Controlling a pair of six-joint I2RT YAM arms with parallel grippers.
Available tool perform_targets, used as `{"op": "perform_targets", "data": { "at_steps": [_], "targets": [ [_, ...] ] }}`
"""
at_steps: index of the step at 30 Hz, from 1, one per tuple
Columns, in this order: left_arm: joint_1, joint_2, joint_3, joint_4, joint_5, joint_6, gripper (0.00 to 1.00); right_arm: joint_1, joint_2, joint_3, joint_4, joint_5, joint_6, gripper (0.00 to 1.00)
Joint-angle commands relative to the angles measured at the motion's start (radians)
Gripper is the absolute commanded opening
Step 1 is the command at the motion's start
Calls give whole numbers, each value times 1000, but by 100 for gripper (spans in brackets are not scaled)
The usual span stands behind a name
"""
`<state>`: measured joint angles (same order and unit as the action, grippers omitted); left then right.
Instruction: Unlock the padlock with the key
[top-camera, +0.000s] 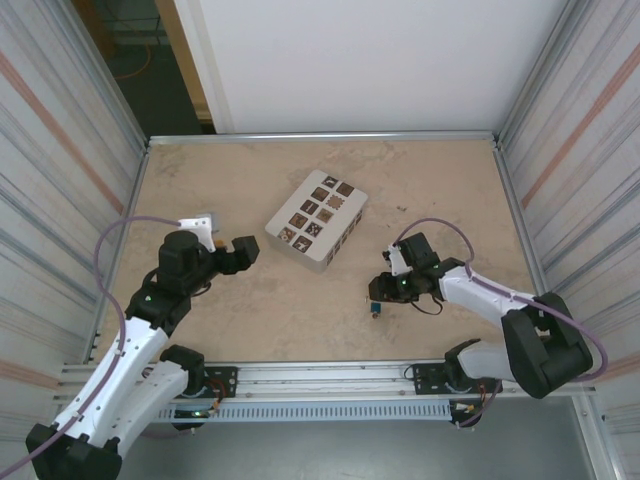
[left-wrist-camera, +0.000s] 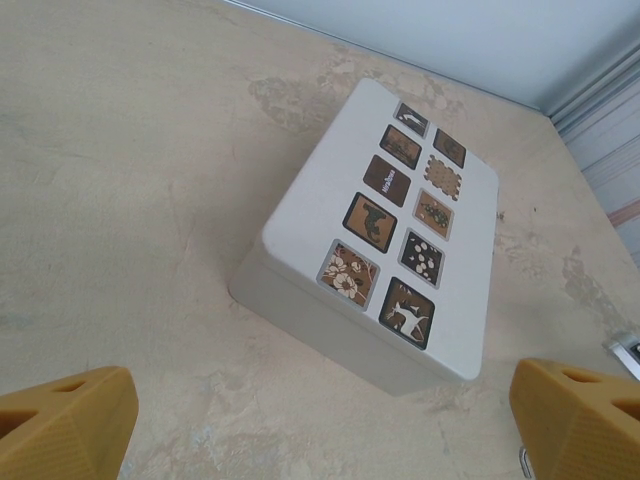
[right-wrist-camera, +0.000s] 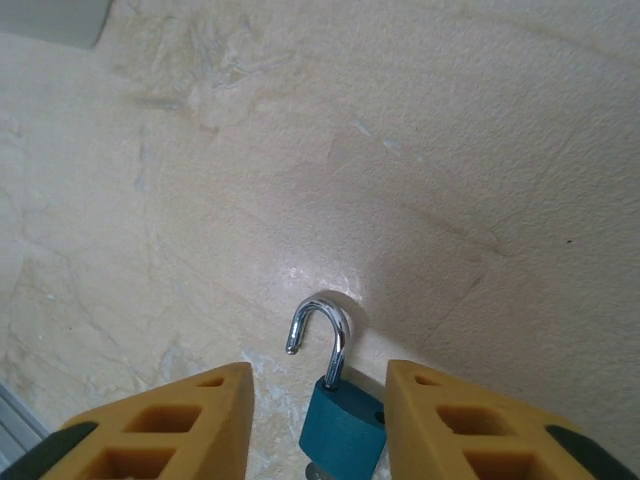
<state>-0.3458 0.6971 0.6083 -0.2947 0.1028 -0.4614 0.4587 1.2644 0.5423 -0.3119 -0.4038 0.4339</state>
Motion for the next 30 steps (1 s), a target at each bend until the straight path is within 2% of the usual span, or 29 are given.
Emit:
{"op": "perform_targets", "data": {
  "at_steps": [1,14,26,30],
  "targets": [
    [10,-9,15,2,-7,-10,96,2,-51,24,-39,35,-7,45],
    [26,-47,22,-16,-11,-10,99,-105,-270,46,-72,98,-24,74],
    [55,-89,30,-75,-59,3,99,-245,-391,77,-64,126,-71,96],
    [85,-87,53,-115,-87,31,99,-299,-430,78,-58,147,-93,99]
  ]
}}
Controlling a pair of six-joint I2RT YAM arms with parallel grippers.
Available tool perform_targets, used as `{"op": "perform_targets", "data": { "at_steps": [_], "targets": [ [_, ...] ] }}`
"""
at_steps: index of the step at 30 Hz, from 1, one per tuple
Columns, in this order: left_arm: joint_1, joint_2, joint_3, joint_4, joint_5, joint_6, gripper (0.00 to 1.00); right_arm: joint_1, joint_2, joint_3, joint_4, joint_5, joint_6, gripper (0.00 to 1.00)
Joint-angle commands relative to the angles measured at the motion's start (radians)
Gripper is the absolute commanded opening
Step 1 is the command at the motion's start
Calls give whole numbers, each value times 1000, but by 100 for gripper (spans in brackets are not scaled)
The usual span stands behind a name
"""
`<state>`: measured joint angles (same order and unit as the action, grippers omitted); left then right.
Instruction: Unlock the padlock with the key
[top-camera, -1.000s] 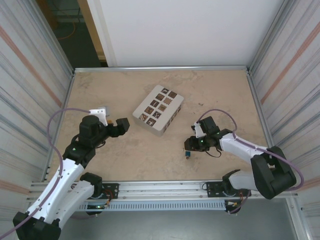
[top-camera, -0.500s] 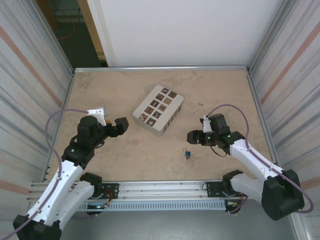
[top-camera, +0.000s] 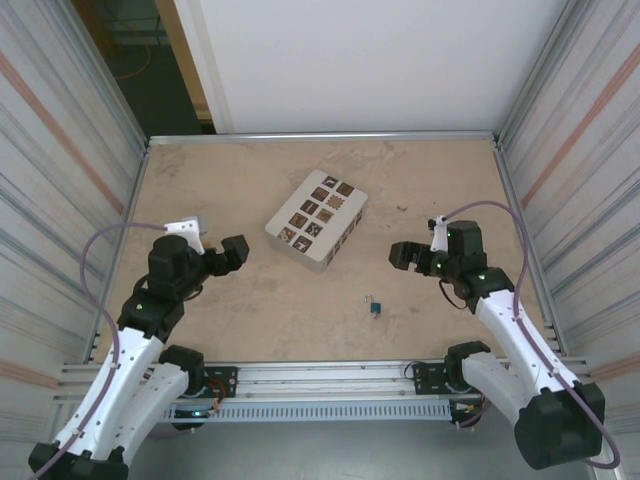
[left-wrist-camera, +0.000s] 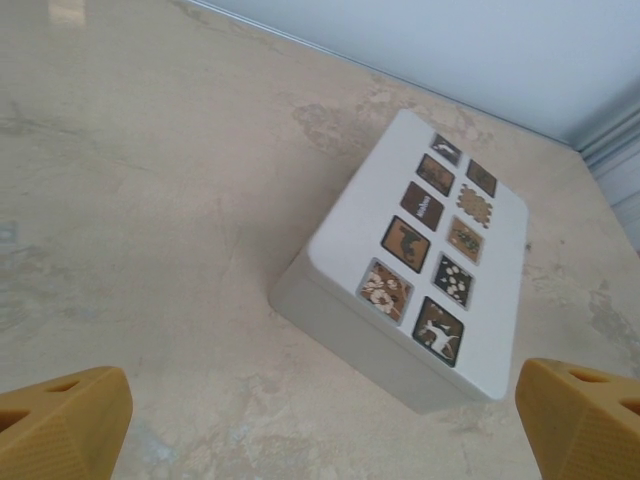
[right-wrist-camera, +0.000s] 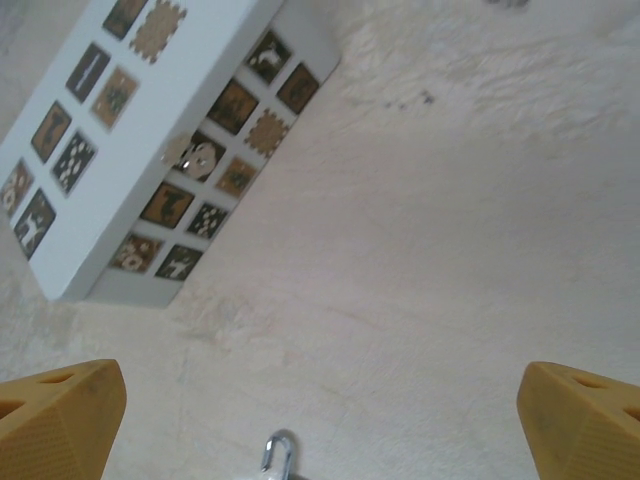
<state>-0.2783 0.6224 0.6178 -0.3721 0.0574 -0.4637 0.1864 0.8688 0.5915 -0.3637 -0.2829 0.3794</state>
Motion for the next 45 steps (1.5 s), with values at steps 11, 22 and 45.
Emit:
{"op": "perform_targets", "data": {
  "at_steps": [11,22,45],
  "targets": [
    [119,31,25,10,-233,115,99,-194,-70,-17,105,174,-95,99],
    [152,139,-144,406,-424,273,99,-225,43,-155,393,334,-151,99],
    [180,636,-269,1029,-209,494,99,-229,373,-313,1076,266,-215,99]
  ]
}}
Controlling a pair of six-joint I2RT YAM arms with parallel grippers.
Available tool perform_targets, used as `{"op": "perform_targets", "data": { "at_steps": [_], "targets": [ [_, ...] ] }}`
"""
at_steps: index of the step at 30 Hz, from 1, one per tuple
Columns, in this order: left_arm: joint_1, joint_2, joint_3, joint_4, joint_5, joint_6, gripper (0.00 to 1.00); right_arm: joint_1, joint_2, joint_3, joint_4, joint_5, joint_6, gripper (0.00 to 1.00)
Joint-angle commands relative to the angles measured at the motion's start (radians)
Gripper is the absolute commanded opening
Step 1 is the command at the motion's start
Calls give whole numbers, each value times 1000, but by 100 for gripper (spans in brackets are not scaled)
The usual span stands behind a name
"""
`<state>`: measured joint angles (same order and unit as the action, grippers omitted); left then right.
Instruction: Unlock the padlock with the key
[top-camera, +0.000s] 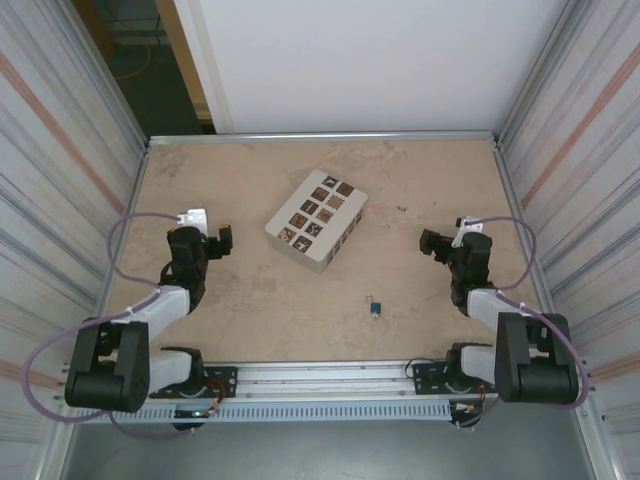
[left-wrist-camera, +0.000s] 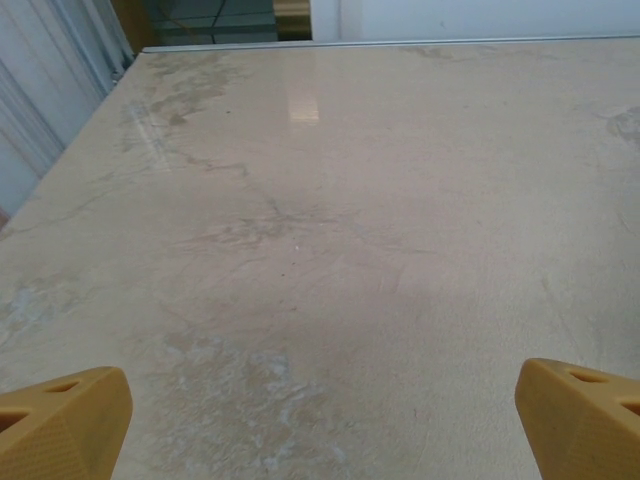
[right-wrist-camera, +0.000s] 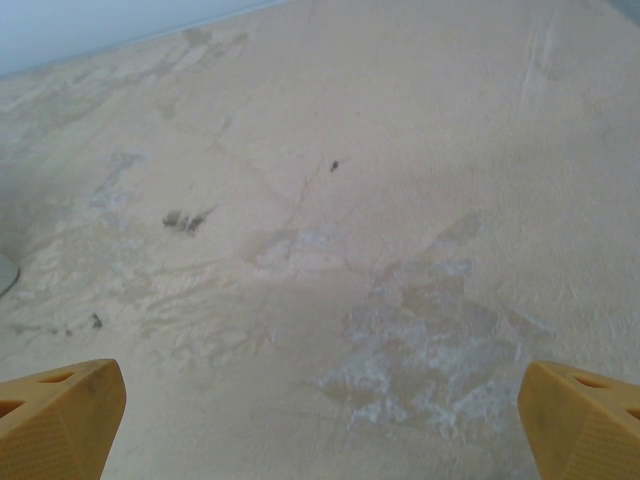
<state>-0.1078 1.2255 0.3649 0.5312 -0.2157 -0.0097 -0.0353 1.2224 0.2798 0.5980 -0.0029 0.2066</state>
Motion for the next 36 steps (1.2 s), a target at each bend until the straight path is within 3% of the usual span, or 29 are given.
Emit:
{"op": "perform_targets", "data": {
  "at_steps": [1,5,10,14,21,25,29,36],
  "targets": [
    [12,54,-22,157,81,52,99,-8,32,-2,133,-14,-51,99],
    [41,81,-33,227,173,99,99,-6,54,1,170,-16,-90,99],
    [126,192,-77,409,254,32,99,-12,103,-32,294,-26,-119,99],
    [145,295,-106,576,284,24,99,-14,188,-42,398,-36,-125,99],
    [149,266,-49,413,300,22,99,-15,311,-40,515,-41,-125,99],
    [149,278,16,306,317,28,99,-17,303,19,387,-54,-129,99],
    [150,280,16,312,317,28,99,-32,318,134,185,-72,-119,99],
    [147,281,20,306,314,30,99,-32,319,130,200,-66,-119,99]
  ]
}}
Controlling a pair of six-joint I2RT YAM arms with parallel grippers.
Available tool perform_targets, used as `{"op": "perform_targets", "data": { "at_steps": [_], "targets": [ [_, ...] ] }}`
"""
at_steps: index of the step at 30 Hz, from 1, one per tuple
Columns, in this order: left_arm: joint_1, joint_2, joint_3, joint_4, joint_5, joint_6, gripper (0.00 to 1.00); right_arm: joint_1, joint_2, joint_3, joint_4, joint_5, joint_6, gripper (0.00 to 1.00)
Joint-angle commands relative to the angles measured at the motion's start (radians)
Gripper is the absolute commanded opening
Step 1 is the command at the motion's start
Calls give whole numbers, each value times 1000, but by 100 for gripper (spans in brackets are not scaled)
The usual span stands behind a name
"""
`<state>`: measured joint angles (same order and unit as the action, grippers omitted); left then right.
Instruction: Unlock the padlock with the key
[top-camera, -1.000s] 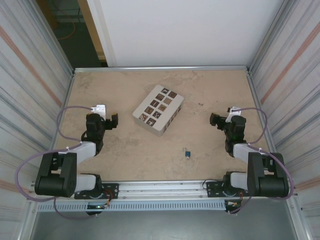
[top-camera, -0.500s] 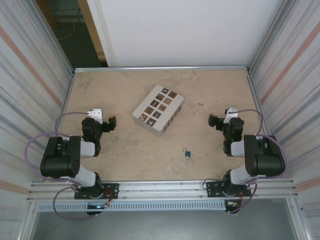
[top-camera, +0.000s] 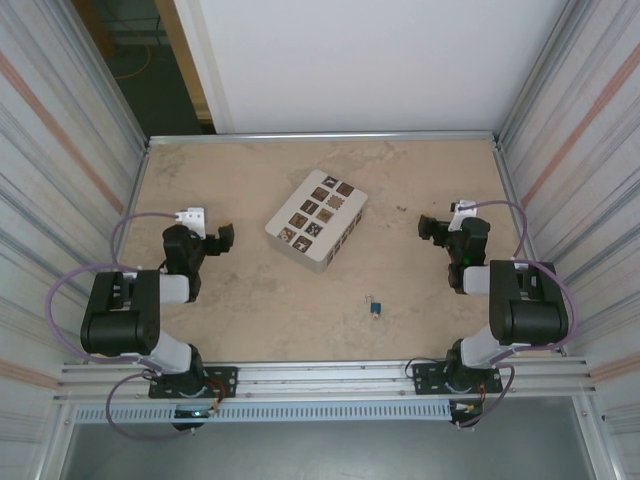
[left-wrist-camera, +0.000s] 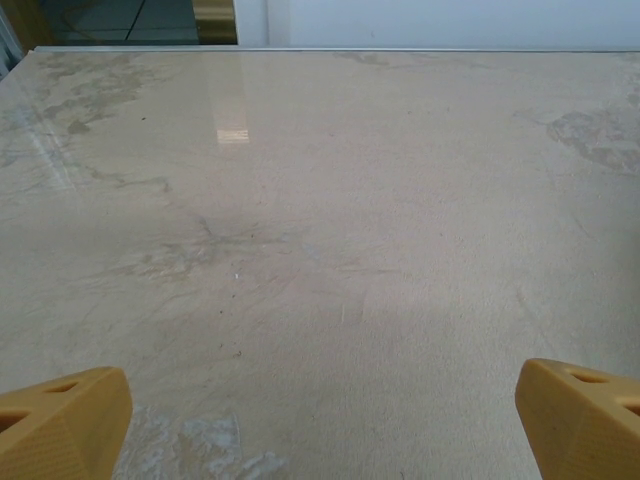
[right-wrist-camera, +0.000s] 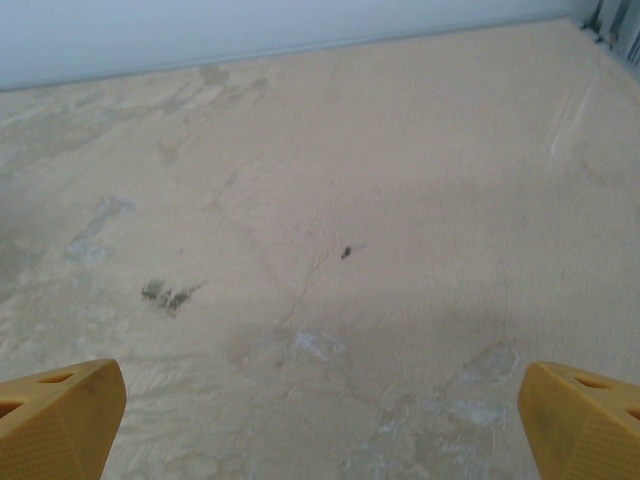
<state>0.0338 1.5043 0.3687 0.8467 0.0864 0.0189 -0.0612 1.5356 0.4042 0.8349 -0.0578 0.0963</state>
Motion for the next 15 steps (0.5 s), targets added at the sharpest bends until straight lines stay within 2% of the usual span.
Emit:
{"op": "perform_targets", "data": {
  "at_steps": [1,9,15],
  "targets": [
    [5,2,18,-11,10,2,99,-5,6,4,-37,-10,-9,99],
    [-44,7,47,-63,-23,56,99,2,6,3,-36,1,-13,99],
    [-47,7,47,-63,-27,58,99,8,6,3,-34,15,-16,99]
  ]
}}
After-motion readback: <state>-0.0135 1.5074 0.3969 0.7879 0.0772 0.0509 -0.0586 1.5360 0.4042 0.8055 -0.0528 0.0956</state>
